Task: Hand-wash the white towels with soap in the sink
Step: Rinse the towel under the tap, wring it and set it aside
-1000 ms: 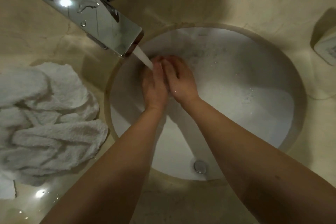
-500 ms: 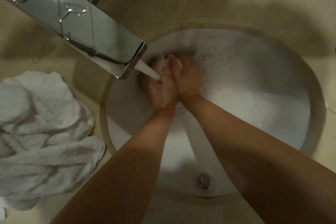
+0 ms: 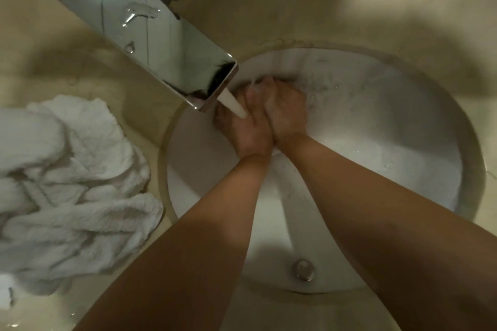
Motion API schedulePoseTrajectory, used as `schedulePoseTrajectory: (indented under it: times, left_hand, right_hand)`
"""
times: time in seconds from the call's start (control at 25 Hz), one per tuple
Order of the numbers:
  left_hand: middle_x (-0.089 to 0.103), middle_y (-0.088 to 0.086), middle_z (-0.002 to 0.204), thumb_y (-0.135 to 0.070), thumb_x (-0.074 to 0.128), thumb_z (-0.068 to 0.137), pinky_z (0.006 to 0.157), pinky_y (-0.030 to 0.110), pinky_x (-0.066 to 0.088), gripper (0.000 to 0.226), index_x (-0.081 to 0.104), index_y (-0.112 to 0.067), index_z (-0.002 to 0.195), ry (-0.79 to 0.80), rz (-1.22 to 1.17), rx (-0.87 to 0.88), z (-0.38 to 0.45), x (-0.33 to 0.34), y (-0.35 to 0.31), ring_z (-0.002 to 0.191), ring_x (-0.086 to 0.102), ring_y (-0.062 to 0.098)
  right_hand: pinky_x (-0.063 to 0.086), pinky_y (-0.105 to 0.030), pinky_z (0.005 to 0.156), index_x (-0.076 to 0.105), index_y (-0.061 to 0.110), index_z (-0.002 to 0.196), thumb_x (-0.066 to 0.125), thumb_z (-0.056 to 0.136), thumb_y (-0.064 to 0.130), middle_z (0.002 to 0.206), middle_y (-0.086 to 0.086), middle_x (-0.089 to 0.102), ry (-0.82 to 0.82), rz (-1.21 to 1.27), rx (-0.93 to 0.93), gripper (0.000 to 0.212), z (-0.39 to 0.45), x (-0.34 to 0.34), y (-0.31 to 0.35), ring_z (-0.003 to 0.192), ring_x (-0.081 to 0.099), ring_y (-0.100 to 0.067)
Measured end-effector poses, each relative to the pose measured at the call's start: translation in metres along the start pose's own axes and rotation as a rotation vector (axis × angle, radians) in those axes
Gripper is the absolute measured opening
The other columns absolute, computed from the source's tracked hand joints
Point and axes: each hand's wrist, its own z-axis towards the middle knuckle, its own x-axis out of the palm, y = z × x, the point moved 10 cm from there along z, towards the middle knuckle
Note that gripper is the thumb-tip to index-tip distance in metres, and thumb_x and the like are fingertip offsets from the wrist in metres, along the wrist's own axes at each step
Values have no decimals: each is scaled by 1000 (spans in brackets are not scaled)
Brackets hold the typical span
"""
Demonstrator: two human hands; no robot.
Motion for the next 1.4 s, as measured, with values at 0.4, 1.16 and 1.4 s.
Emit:
schedulePoseTrajectory:
  times: [0.4, 1.16, 1.4]
  left_hand:
    - [54, 9, 139, -82, 61, 66, 114, 39, 34, 101, 51, -10, 135, 263, -136, -810, -42, -13, 31, 132, 47, 26]
    - [71, 11, 112, -44, 47, 91, 90, 23, 51, 53, 67, 0, 115, 248, -471, -105, -8, -24, -3, 104, 67, 11]
    - [65, 20, 115, -55, 42, 96, 99, 35, 45, 67, 62, 6, 115, 159, -292, -102, -16, -19, 12, 111, 63, 31]
  right_hand:
    - [41, -30, 80, 57, 19, 123, 46, 97, 51, 119, -8, 58, 110, 273, 213, 43, -44, -7, -18, 104, 58, -25]
    - [48, -23, 91, 62, 14, 123, 41, 94, 29, 122, -3, 61, 25, 479, -29, 38, -44, -21, 21, 102, 57, -9]
    - [48, -32, 89, 62, 17, 118, 35, 83, 66, 117, -3, 62, -21, 252, 33, 66, -44, -2, 7, 102, 60, -19]
